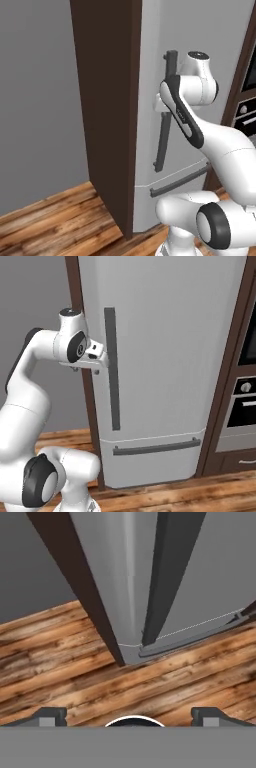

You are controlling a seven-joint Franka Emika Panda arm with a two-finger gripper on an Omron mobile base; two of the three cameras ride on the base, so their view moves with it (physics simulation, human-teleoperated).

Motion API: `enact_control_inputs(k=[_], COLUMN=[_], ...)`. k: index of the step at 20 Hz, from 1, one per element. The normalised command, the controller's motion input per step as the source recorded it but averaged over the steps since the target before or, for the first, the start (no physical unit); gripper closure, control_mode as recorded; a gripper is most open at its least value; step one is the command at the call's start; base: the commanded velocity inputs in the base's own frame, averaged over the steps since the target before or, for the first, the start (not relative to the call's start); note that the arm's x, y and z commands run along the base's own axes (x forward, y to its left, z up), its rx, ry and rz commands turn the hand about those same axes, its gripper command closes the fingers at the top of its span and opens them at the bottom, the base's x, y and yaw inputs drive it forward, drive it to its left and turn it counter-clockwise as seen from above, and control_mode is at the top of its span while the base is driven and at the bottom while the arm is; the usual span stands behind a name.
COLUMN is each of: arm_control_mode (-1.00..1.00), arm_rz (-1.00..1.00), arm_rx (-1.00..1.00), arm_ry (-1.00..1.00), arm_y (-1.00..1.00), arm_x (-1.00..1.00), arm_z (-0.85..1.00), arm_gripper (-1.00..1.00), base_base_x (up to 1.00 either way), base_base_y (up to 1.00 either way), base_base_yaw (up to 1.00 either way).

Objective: Open the fridge, grab two sodas, and place both sodas inside the bowl with ice on the dining counter.

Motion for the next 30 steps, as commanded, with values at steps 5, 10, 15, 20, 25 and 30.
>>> enact_control_inputs(k=[5, 10, 15, 20, 25, 30], arm_control_mode=[1.00, 1.00, -1.00, -1.00, -1.00, -1.00], arm_rz=[0.00, 0.00, 0.06, 0.22, 0.07, 0.04], arm_rx=[0.00, 0.00, 0.00, 0.00, 0.01, 0.00], arm_ry=[0.00, 0.00, -0.24, -0.39, -0.03, 0.00], arm_y=[0.00, 0.00, -0.35, -0.53, -0.12, 0.00], arm_x=[0.00, 0.00, -0.11, 0.02, 0.68, 0.66], arm_z=[0.00, 0.00, -0.38, -0.19, 0.00, 0.00], arm_gripper=[-1.00, -1.00, -1.00, -1.00, -1.00, -1.00], base_base_x=[0.08, 0.35, 0.02, 0.00, 0.00, 0.00], base_base_y=[0.41, 0.13, 0.00, 0.00, 0.00, 0.00], base_base_yaw=[-0.25, -0.18, 0.00, 0.00, 0.00, 0.00])
